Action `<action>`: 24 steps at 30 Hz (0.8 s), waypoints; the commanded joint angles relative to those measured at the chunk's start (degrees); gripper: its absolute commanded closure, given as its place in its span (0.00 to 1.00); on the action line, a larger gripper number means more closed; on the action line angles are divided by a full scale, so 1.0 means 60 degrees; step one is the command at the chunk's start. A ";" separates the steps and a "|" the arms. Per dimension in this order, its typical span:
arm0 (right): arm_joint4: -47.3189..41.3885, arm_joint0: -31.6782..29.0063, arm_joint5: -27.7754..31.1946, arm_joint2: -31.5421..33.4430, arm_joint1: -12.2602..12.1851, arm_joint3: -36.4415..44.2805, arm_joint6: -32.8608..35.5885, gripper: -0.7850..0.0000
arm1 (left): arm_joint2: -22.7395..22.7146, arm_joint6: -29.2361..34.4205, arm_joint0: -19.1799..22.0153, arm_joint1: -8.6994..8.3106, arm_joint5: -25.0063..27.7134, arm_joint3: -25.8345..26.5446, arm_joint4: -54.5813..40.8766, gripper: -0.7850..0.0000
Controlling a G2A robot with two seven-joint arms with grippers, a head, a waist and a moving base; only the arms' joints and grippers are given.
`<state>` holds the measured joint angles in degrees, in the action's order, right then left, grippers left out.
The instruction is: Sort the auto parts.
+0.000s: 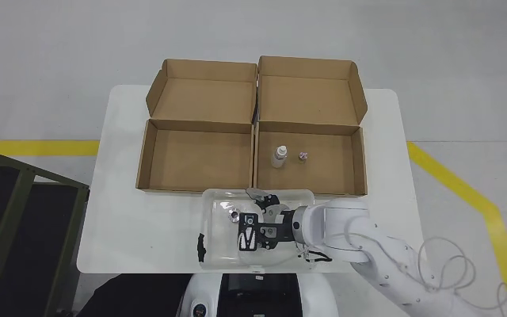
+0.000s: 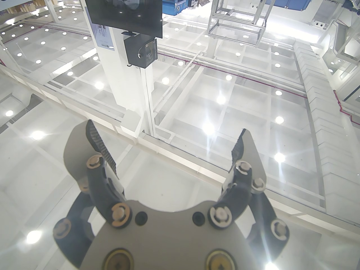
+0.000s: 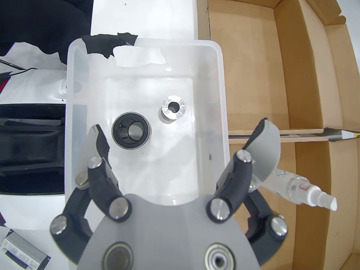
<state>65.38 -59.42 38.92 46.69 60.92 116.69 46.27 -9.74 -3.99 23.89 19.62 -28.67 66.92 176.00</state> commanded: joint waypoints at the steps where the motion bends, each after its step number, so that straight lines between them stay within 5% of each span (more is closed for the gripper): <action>1: 0.0000 0.0000 0.0000 0.0000 0.0000 0.0000 0.0000 0.00 | 0.0000 0.0000 0.0000 0.0000 0.0000 0.0000 0.0000 0.00; 24: 0.0862 -0.0766 0.0149 -0.0239 -0.0076 -0.0341 -0.0362 0.00 | 0.0000 0.0000 0.0000 0.0000 0.0000 0.0000 0.0000 0.00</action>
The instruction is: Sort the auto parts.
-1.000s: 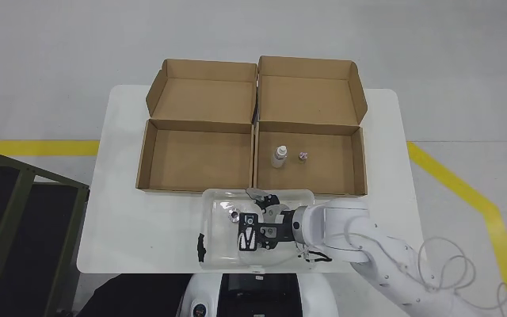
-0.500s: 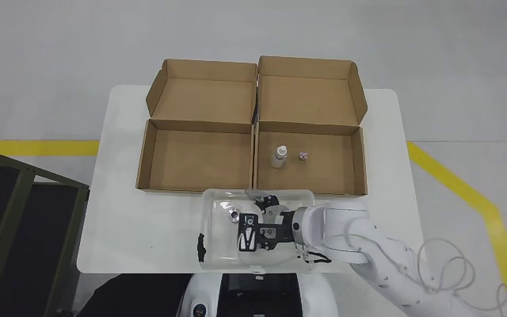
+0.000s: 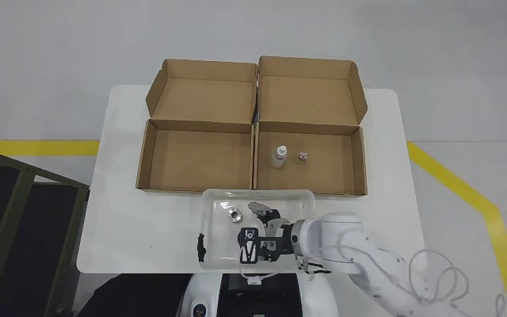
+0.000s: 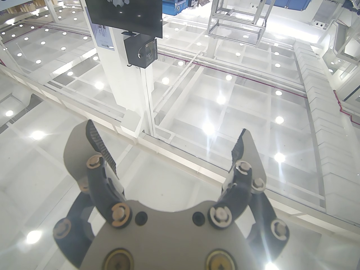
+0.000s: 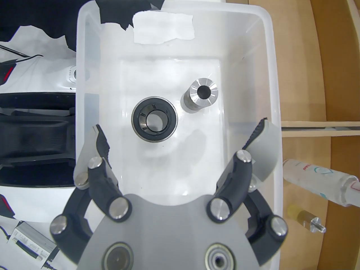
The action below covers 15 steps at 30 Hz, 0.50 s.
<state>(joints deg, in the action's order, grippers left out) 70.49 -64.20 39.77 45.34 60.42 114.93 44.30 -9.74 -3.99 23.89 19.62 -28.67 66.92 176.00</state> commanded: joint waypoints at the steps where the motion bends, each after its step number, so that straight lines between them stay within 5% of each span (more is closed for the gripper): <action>1: 0.0028 0.0063 0.0014 -0.0030 0.0018 -0.0111 -0.0078 0.00 | 0.0000 0.0000 0.0000 0.0000 0.0000 0.0000 0.0000 0.00; 15: -0.0060 0.0561 0.0032 -0.0566 0.0256 -0.1174 -0.0421 0.00 | 0.0000 0.0000 0.0000 0.0000 0.0000 0.0000 0.0000 0.00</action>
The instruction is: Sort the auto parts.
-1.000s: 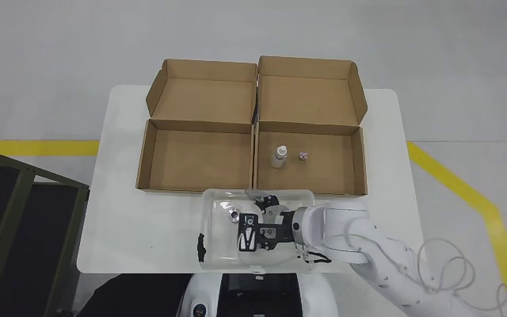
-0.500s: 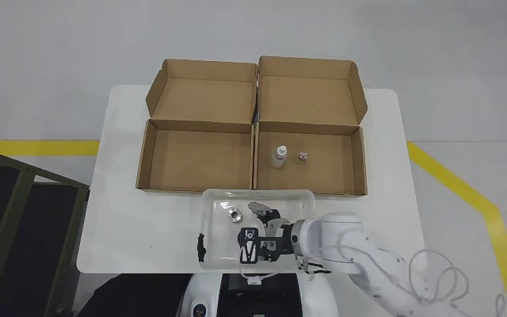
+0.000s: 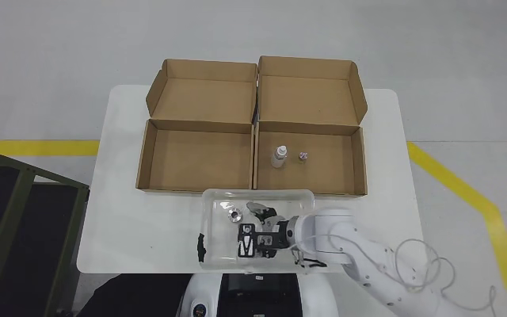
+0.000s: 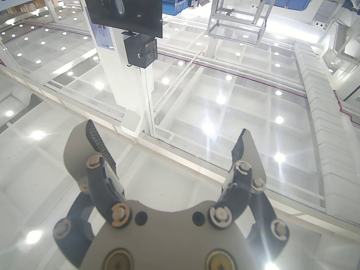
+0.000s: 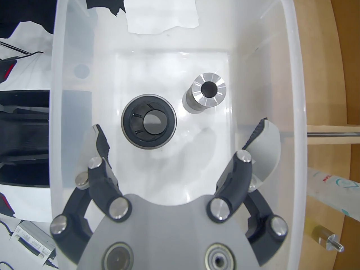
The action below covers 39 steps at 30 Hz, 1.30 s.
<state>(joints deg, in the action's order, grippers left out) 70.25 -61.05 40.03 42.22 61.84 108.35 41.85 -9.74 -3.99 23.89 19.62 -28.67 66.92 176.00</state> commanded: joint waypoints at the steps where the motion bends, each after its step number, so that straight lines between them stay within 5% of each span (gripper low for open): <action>1: -0.0058 0.0076 -0.0022 -0.0096 0.0044 -0.0163 -0.0024 0.00 | 0.0000 0.0000 0.0000 0.0000 0.0000 0.0000 0.0000 0.00; 4: -0.0147 0.0200 -0.0010 -0.0244 0.0112 -0.0390 -0.0005 0.06 | 0.0000 0.0000 0.0000 0.0000 0.0000 0.0000 0.0000 0.00; 12: -0.0406 0.0473 0.0127 -0.0615 0.0266 -0.0823 0.0277 0.51 | 0.0000 0.0000 0.0000 0.0000 0.0000 0.0000 0.0000 0.00; 19: -0.0567 0.0571 0.0147 -0.0704 0.0330 -0.0900 0.0382 0.64 | 0.0000 0.0000 0.0000 0.0000 0.0000 0.0000 0.0000 0.00; 24: -0.0609 0.0567 0.0239 -0.0669 0.0325 -0.0824 0.0408 1.00 | 0.0000 0.0000 0.0000 0.0000 0.0000 0.0000 0.0000 0.00; 39: -0.0986 0.0108 0.0297 0.0464 0.0040 -0.0702 -0.0129 1.00 | 0.0000 0.0000 0.0000 0.0000 0.0000 0.0000 0.0000 0.00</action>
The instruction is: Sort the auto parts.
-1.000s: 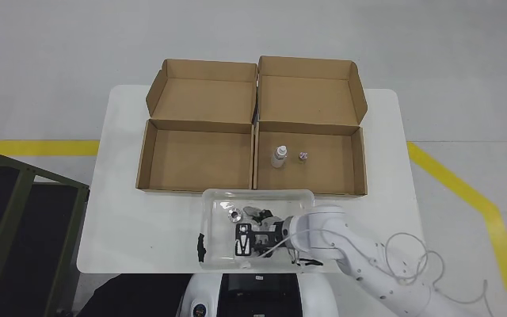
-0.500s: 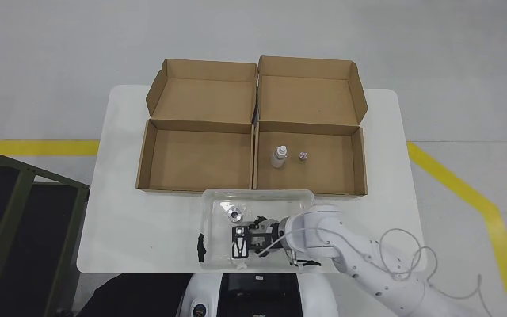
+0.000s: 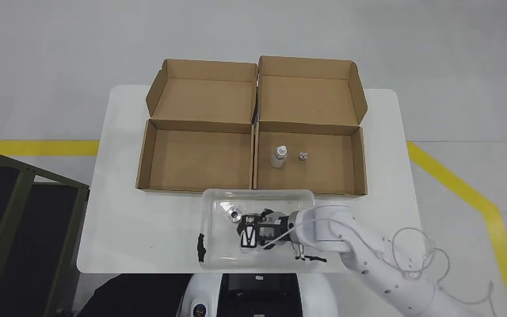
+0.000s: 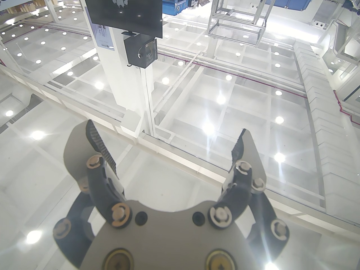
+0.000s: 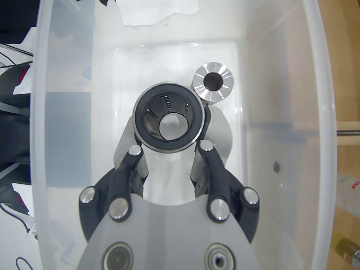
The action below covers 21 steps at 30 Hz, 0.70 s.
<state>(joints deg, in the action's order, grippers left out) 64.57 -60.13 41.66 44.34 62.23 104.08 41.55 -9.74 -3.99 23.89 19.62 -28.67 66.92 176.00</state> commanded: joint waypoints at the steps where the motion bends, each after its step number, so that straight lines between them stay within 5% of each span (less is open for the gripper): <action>1: -0.0123 -0.0112 0.0079 0.0231 -0.0057 0.0016 -0.0208 1.00 | 0.0000 0.0000 0.0000 0.0000 0.0000 0.0000 0.0000 0.00; 16: -0.0313 -0.0436 -0.0036 0.0785 -0.0220 -0.0293 -0.0333 1.00 | 0.0000 0.0000 0.0000 0.0000 0.0000 0.0000 0.0000 0.00; 21: -0.0267 -0.0376 -0.0177 0.0677 -0.0188 -0.0532 -0.0259 0.54 | 0.0000 0.0000 0.0000 0.0000 0.0000 0.0000 0.0000 0.00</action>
<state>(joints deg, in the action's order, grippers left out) 63.00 -62.39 40.62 48.49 61.09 101.05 39.90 -9.74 -3.99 23.89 19.62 -28.67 66.92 176.00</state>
